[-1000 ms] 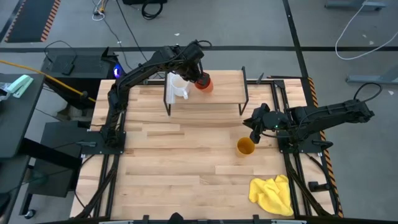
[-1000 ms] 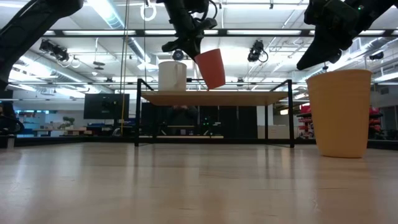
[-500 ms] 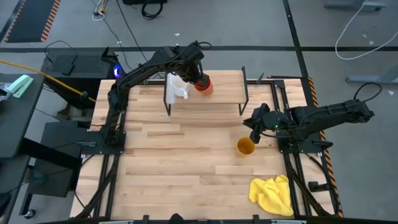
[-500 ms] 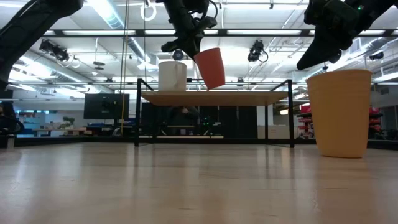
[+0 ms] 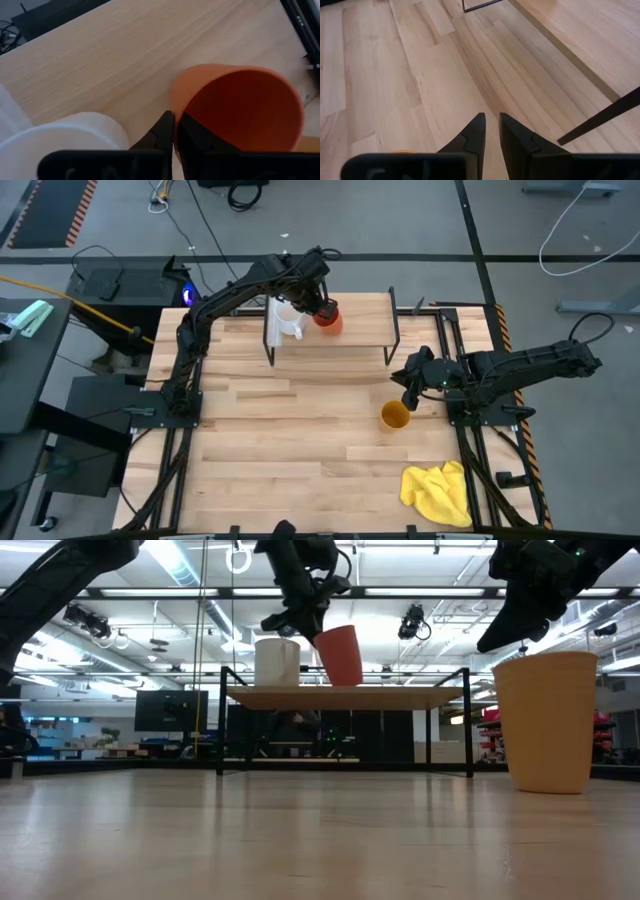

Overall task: Stack small to large cups/mugs on shelf
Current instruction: Put the orange cup on the shelf

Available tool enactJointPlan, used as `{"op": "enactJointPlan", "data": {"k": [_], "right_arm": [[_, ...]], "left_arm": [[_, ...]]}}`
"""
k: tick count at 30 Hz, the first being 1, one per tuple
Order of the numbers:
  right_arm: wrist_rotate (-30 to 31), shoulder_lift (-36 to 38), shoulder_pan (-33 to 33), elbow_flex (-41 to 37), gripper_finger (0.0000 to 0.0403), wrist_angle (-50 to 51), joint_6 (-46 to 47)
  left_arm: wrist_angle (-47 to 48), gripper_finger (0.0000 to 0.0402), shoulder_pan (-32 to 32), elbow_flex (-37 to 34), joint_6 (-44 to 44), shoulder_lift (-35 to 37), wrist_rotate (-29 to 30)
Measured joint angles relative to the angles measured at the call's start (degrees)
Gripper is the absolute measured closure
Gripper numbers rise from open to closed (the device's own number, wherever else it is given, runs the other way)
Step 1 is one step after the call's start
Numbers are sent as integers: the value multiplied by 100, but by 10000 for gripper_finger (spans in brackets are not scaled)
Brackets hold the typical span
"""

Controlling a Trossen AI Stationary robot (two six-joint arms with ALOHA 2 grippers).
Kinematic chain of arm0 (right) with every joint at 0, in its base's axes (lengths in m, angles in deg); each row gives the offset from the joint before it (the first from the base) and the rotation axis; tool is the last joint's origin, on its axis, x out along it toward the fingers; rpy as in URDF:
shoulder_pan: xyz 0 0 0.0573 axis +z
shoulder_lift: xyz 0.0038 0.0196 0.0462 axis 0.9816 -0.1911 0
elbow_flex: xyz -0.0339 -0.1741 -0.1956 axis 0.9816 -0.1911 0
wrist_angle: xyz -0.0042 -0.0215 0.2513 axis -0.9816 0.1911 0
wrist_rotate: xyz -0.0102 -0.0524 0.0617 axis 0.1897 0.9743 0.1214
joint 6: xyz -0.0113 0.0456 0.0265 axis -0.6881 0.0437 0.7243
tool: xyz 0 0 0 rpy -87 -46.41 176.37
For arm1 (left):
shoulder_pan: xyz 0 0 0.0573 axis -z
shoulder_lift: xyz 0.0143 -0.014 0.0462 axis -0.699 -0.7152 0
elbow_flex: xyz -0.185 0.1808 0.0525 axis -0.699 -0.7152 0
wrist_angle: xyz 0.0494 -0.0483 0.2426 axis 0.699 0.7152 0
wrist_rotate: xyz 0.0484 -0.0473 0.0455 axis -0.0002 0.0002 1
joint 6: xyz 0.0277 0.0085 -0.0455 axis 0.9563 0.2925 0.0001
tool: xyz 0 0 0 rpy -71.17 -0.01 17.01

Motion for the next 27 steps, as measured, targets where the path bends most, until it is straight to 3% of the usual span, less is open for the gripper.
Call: {"op": "enactJointPlan", "data": {"k": [27], "right_arm": [[0, -1, -2, -1, 342, 0, -15]], "left_arm": [[-296, 360, 0, 13, 95, 0, -232]]}}
